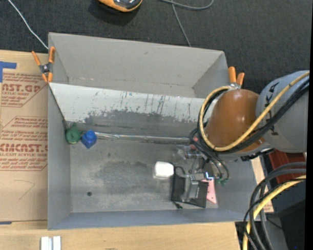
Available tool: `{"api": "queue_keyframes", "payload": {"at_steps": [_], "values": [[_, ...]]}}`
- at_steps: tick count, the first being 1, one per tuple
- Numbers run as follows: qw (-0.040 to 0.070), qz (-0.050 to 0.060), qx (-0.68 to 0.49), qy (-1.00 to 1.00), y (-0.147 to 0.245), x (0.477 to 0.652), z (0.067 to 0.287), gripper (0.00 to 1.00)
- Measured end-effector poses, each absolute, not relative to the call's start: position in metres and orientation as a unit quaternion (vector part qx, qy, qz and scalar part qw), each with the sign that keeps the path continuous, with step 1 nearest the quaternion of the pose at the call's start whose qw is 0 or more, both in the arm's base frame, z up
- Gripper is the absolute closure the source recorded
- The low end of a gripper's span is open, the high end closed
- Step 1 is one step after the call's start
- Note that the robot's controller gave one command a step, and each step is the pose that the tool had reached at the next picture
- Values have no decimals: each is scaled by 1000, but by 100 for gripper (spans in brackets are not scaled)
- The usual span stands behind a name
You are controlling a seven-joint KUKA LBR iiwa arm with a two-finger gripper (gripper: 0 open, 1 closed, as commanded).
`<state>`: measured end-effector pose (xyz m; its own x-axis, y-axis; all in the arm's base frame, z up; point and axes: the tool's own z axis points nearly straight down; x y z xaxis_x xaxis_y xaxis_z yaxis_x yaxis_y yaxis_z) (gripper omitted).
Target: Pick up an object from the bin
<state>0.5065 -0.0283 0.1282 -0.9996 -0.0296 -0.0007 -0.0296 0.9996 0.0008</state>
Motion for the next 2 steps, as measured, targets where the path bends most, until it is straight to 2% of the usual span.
{"api": "queue_keyframes", "payload": {"at_steps": [1,2], "values": [[-2,1,110,994,-38,512,96,0],[0,1,66,998,-42,503,70,100]]}}
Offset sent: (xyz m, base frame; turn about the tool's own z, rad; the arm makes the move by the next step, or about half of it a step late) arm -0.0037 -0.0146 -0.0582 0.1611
